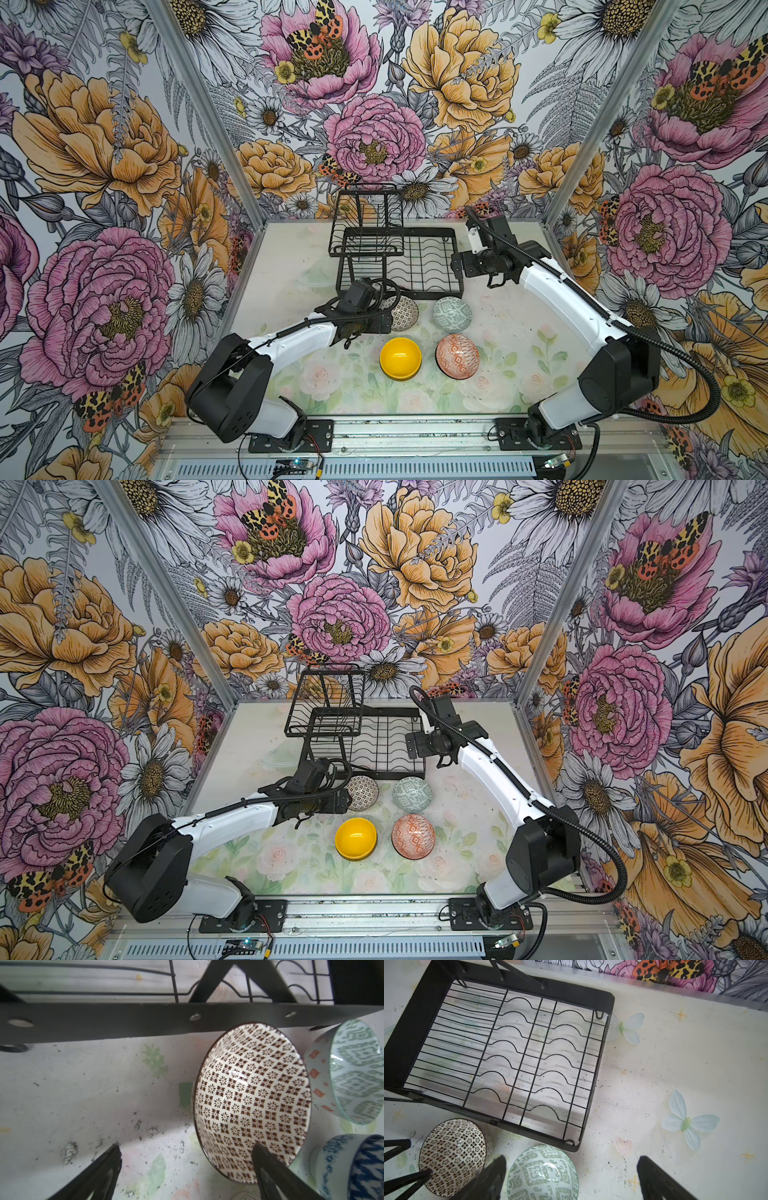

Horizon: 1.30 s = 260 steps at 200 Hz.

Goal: Load the bowls into the dish rack
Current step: 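Move the left gripper to the brown-patterned bowl while the right arm rises toward the rack, then grip the brown-patterned bowl rim with the left gripper while the right gripper approaches it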

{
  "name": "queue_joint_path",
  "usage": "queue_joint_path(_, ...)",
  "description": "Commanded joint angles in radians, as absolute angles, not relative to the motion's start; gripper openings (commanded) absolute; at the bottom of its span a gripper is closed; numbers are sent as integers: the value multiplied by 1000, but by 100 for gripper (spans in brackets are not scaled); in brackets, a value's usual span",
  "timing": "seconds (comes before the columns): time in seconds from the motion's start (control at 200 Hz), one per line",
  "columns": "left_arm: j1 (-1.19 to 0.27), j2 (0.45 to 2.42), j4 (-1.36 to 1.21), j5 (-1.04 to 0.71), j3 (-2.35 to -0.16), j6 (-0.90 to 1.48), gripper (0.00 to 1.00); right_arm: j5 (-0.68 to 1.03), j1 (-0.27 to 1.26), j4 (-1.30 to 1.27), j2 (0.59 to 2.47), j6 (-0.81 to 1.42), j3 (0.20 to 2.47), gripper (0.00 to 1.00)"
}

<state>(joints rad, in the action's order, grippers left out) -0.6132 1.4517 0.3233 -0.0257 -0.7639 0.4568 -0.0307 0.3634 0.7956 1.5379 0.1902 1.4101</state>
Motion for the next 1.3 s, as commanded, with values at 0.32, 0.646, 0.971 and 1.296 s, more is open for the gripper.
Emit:
queue_joint_path(0.32,-632,1568,275,46,-864,485,69,-55,373,776,1556,165,1421,100)
queue_joint_path(0.646,-627,1616,271,43,-885,482,50,-58,374,768,1555,153,1407,99)
queue_joint_path(0.971,-611,1611,282,44,-890,475,35,-64,374,767,1550,148,1401,100)
queue_joint_path(1.296,-576,1570,319,60,-890,457,19,-72,374,767,1545,146,1396,99)
